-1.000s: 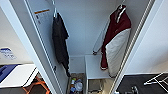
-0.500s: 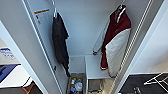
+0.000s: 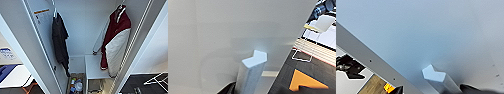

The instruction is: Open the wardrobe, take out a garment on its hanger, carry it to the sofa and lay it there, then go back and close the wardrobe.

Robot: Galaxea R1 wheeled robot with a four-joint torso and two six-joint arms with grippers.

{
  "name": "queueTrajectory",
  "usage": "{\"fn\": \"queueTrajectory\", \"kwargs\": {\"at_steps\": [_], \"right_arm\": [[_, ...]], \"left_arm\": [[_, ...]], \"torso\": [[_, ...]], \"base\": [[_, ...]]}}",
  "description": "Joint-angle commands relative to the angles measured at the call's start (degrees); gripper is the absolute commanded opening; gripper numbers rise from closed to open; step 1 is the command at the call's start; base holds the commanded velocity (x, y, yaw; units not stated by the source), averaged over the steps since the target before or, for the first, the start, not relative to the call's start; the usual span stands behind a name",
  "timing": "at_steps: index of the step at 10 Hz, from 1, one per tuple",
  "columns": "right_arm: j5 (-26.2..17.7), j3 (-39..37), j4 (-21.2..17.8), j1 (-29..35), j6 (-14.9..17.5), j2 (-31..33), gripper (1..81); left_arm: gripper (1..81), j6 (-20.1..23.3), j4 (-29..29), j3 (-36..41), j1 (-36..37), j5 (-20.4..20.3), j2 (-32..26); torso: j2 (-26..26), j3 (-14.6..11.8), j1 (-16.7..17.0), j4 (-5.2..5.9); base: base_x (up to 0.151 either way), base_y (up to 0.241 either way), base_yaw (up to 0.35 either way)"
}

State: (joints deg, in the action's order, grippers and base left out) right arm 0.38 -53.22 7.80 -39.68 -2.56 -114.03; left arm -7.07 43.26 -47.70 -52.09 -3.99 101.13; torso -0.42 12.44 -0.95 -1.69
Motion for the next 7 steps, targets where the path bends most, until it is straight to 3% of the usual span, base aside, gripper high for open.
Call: {"fn": "queueTrajectory", "kwargs": {"at_steps": [1,7], "right_arm": [[-8.6,7.8,-0.5,2.4,-1.7,0.2,81.1],[-8.7,8.2,-0.6,2.4,-1.7,0.2,81.1]], "left_arm": [[81.1,-1.7,-1.0,11.5,-4.7,2.7,0.9],[81.1,-1.7,-1.0,11.5,-4.7,2.8,1.4]], "torso": [[0.0,0.0,0.0,0.0],[0.1,0.0,-0.2,-0.02]], "base": [[0.0,0.0,0.0],[-0.061,0.0,0.0]]}}
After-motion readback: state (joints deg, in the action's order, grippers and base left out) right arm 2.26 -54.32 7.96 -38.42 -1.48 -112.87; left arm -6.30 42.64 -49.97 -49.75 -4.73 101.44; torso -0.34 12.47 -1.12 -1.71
